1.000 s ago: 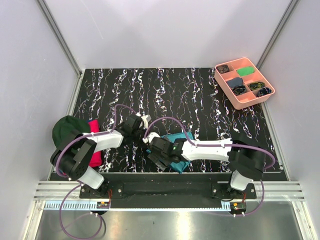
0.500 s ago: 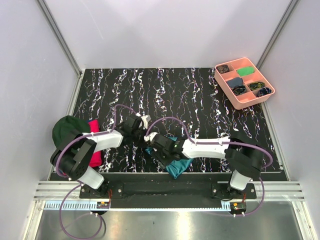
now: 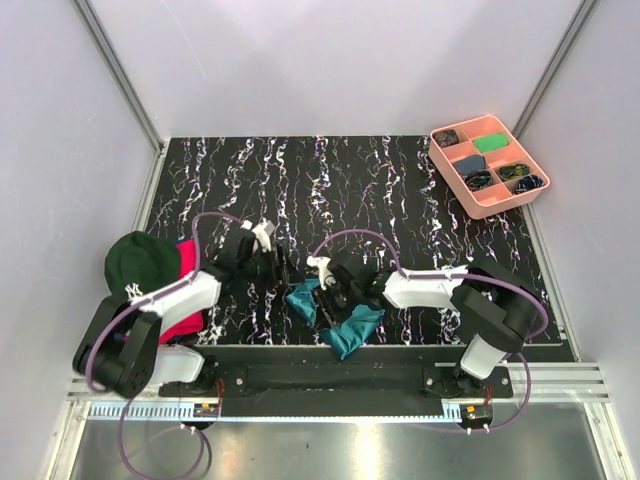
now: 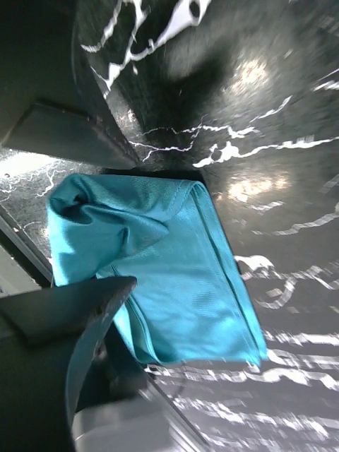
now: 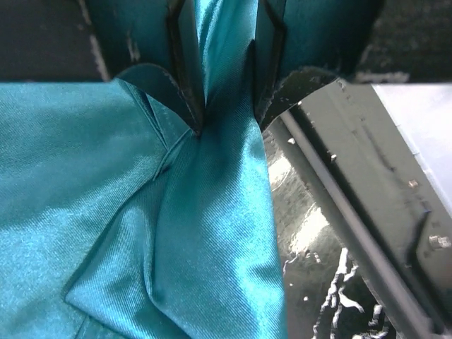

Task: Fold the napkin, place the utensils inside, and roll it up
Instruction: Roll the napkin with the utensil

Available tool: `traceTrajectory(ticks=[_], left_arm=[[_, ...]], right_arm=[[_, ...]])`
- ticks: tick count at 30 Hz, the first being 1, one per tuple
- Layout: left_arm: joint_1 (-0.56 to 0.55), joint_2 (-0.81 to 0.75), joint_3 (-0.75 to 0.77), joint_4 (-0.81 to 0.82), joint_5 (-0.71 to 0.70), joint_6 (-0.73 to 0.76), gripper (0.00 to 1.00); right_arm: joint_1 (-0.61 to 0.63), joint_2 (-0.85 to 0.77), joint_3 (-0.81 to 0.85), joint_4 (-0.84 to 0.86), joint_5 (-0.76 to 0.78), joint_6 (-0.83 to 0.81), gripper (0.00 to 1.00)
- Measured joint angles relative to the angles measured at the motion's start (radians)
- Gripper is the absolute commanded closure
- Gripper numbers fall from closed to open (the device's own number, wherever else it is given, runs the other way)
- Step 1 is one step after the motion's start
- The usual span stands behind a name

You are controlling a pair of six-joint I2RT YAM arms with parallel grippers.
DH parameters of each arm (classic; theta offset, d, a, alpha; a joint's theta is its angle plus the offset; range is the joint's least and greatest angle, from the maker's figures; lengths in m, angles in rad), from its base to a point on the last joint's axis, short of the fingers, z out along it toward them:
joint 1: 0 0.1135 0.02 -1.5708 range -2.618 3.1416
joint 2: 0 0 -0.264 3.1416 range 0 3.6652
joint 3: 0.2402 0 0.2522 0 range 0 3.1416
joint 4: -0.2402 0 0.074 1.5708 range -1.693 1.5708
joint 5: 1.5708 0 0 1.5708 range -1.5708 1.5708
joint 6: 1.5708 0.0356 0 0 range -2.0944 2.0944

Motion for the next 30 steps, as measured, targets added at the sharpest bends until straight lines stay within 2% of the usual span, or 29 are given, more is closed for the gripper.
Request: traceTrajectory(ticks=[8, 18, 22, 25, 26, 30], left_arm=[[0.008, -0.176, -0.113, 0.077, -0.017, 0.020, 0.33], [0.008, -0.202, -0.192, 0.256, 0.024, 0.044, 0.35], [0.008, -0.179, -0.207, 0.359, 0.063, 0.052, 0.39], [0.008, -0.134, -0.208, 0.417, 0.090, 0.060, 0.46], [0.007, -0.118, -0.208, 0.435, 0.100, 0.062, 0.51], [0.000, -0.055, -0.208, 0.484, 0.127, 0.068, 0.58]], right_arm=[[-0.106, 0.061, -0.059, 0.174, -0.244, 0.067, 0.64], [-0.241, 0.180, -0.122, 0.401, -0.506, 0.206, 0.65], [-0.277, 0.227, -0.122, 0.453, -0.578, 0.241, 0.65], [-0.293, 0.249, -0.122, 0.477, -0.612, 0.258, 0.65], [-0.297, 0.255, -0.122, 0.483, -0.620, 0.262, 0.65], [-0.307, 0.278, -0.118, 0.502, -0.652, 0.273, 0.65]])
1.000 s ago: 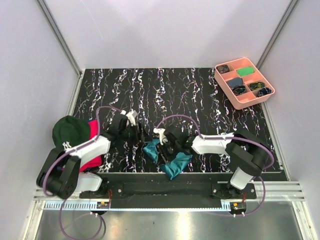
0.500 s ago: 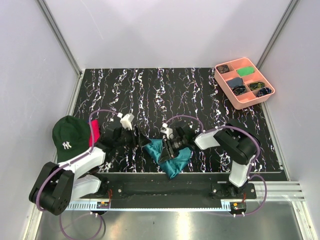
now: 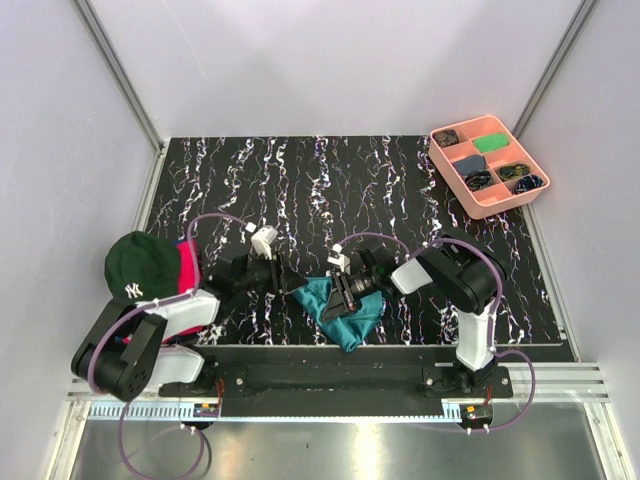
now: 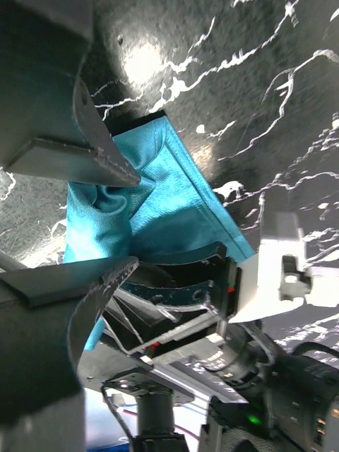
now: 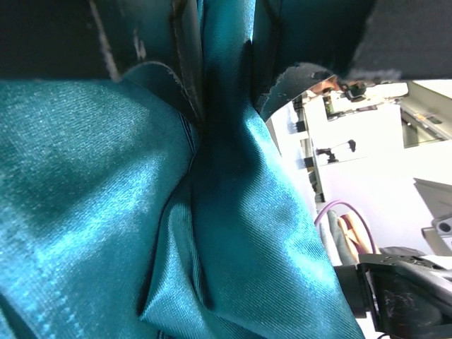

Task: Fold the napkin, place the utensils inside, and roll it up
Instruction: Roll the napkin with the utensil

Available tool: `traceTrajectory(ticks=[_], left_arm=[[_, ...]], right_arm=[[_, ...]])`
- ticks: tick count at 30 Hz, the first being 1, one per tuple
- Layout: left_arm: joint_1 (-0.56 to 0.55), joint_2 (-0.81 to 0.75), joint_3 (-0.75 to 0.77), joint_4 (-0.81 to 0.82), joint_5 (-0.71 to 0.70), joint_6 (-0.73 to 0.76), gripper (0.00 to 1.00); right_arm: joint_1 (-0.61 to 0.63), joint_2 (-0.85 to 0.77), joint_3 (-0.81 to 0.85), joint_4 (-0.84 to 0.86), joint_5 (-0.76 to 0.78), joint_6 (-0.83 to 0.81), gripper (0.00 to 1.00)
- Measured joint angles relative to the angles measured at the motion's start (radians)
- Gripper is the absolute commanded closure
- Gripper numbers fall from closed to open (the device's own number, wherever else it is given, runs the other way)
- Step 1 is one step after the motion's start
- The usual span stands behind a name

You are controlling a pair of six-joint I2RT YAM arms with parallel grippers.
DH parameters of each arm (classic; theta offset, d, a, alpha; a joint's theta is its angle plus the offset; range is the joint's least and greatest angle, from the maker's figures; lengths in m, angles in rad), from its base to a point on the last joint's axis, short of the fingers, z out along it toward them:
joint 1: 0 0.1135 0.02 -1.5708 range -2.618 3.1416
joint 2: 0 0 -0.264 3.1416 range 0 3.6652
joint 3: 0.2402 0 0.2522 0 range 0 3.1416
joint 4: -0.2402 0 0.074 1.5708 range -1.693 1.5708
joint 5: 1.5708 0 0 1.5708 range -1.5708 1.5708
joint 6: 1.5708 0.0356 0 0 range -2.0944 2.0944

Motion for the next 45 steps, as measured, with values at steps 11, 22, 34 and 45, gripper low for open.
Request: traceTrajectory(ticks=[11, 22, 34, 45], left_arm=[[-0.033, 0.134, 0.043, -0.006, 0.011, 0.039, 0.78], [-0.053, 0.261, 0.160, -0.101, 0.000, 0.084, 0.83], [-0.086, 0.331, 0.220, -0.145, 0.000, 0.126, 0.85], [-0.094, 0.363, 0.245, -0.172, 0.003, 0.126, 0.86]], right_arm=[[-0.010, 0.024, 0.011, 0.009, -0.035, 0.010, 0.60], [-0.010, -0.035, 0.045, -0.121, -0.011, -0.026, 0.37], [-0.010, -0.213, 0.096, -0.448, 0.244, -0.208, 0.23], [-0.019, -0.513, 0.055, -0.541, 0.545, -0.338, 0.17]])
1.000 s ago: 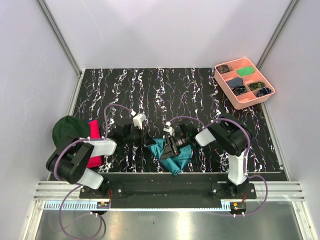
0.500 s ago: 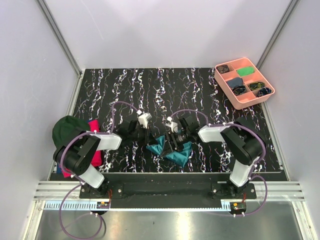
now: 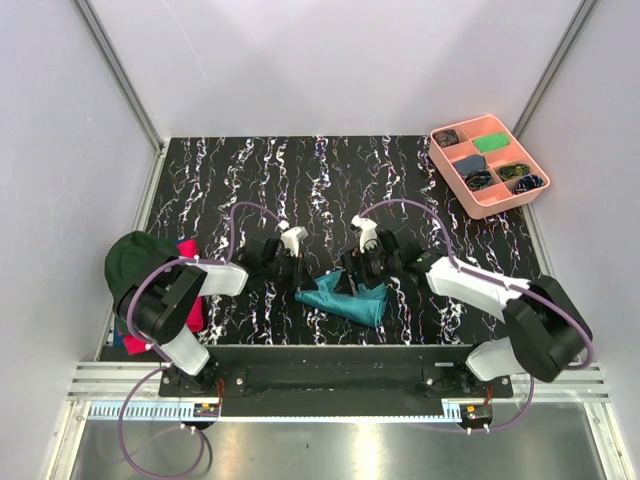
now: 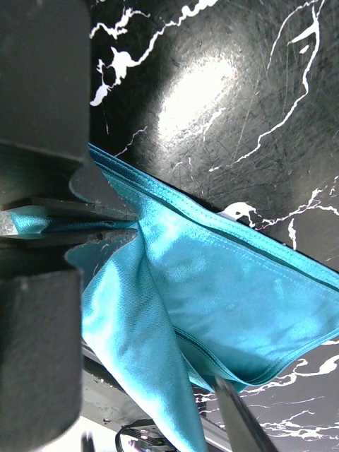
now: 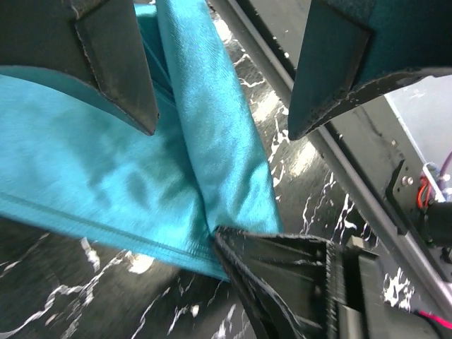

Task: Fold the napkin, place the utensils inside, and roll it up
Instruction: Roll the napkin with the utensil

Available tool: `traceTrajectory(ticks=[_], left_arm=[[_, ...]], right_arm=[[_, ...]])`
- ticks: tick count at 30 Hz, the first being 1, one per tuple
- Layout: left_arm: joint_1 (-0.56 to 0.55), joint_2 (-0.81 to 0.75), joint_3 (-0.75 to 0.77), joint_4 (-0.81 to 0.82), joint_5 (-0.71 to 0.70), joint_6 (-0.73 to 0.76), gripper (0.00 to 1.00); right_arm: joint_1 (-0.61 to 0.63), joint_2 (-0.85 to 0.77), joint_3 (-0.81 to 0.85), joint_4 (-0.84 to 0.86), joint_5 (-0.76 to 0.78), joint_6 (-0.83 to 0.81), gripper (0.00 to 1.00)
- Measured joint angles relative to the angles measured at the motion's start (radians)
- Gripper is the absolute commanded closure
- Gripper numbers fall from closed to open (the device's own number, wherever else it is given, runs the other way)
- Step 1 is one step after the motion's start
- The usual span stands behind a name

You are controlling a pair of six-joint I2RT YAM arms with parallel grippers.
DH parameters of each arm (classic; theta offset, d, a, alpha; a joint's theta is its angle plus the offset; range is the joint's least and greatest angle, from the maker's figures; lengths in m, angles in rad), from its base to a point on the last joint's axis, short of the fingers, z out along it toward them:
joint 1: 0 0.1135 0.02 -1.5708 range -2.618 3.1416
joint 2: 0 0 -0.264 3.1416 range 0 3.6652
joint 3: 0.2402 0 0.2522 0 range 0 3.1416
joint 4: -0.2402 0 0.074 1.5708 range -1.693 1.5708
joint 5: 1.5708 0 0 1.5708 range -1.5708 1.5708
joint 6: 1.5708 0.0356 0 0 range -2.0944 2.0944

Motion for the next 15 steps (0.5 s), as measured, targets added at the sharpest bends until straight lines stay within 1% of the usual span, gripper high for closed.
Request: traceTrajectory(ticks=[6, 13, 15], left_arm=[[-0.005, 0.003, 0.008, -0.010, 0.001, 0.000, 0.86], [-0.010, 0.003, 0.014, -0.024, 0.000, -0.001, 0.86], [-0.010, 0.003, 0.016, -0.030, 0.000, -0.004, 0.86]], right_arm=[[0.029, -0.079, -0.027, -0.016, 0.074, -0.030, 0.15], [0.167, -0.083, -0.053, -0.076, 0.194, -0.021, 0.13], [0.211, -0.079, -0.053, -0.091, 0.254, 0.001, 0.13]])
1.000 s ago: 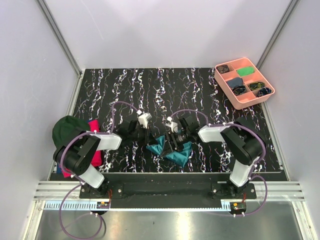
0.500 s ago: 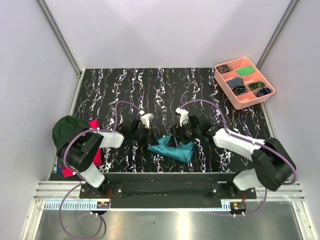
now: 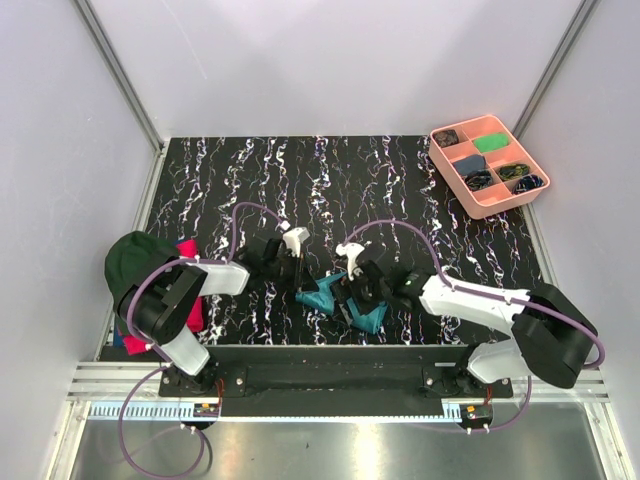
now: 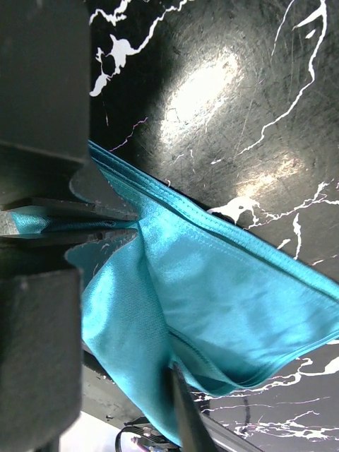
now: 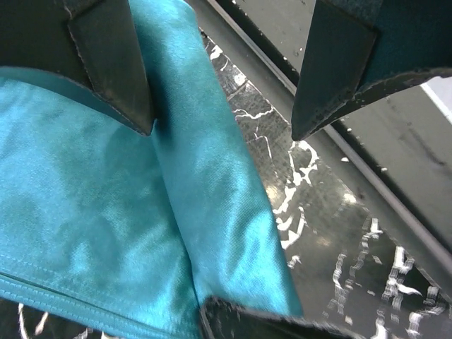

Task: Fold the napkin, place the utensils inside, and roll it up
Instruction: Roll the napkin with the utensil

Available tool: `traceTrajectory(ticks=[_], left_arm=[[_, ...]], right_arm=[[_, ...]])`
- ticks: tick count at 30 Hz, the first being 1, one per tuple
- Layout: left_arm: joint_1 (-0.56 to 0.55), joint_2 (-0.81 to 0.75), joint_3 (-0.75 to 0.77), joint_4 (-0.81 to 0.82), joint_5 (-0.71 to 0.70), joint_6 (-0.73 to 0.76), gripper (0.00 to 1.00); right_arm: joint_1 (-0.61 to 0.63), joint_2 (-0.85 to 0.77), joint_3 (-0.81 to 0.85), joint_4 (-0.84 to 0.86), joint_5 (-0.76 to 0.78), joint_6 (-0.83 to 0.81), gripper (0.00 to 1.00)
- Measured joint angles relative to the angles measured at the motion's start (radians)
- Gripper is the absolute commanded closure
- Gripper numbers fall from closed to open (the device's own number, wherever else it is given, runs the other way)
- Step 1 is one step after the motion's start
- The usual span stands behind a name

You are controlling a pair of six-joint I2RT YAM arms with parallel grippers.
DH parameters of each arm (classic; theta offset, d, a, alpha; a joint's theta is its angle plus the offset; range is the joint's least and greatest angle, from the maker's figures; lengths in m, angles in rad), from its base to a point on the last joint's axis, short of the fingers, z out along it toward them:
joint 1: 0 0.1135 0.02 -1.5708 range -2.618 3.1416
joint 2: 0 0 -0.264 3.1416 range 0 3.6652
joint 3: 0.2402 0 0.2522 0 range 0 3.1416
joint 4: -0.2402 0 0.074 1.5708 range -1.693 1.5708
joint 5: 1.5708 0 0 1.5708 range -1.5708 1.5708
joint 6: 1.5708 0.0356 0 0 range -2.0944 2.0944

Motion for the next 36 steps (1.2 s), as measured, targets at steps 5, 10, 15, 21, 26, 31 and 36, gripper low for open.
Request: traceTrajectory(ticks=[5, 10, 15, 21, 26, 31, 36], left_arm=[[-0.004, 0.000, 0.004, -0.014, 0.000, -0.009, 0.87], [-0.006, -0.005, 0.004, -0.024, 0.000, -0.015, 0.87], [-0.019, -0.016, 0.004, -0.036, -0.005, -0.005, 0.88], [-0.038, -0.019, 0.004, -0.039, -0.006, 0.007, 0.89], [-0.058, -0.036, 0.004, -0.051, -0.018, 0.025, 0.90], [-0.069, -0.041, 0.004, -0.060, -0.034, 0.039, 0.90], [-0.072, -0.043, 0.004, -0.066, -0.050, 0.048, 0.91]], right_arm=[[0.079, 0.003, 0.000, -0.042, 0.123, 0.073, 0.14], [0.109, 0.003, 0.000, -0.062, 0.193, 0.158, 0.11], [0.111, 0.003, 0.006, -0.108, 0.268, 0.249, 0.08], [0.111, 0.035, 0.041, -0.151, 0.294, 0.350, 0.07], [0.074, 0.090, 0.040, -0.158, 0.282, 0.434, 0.08], [0.021, 0.083, 0.022, -0.127, 0.237, 0.470, 0.07], [-0.043, 0.087, 0.006, -0.056, 0.165, 0.459, 0.07]])
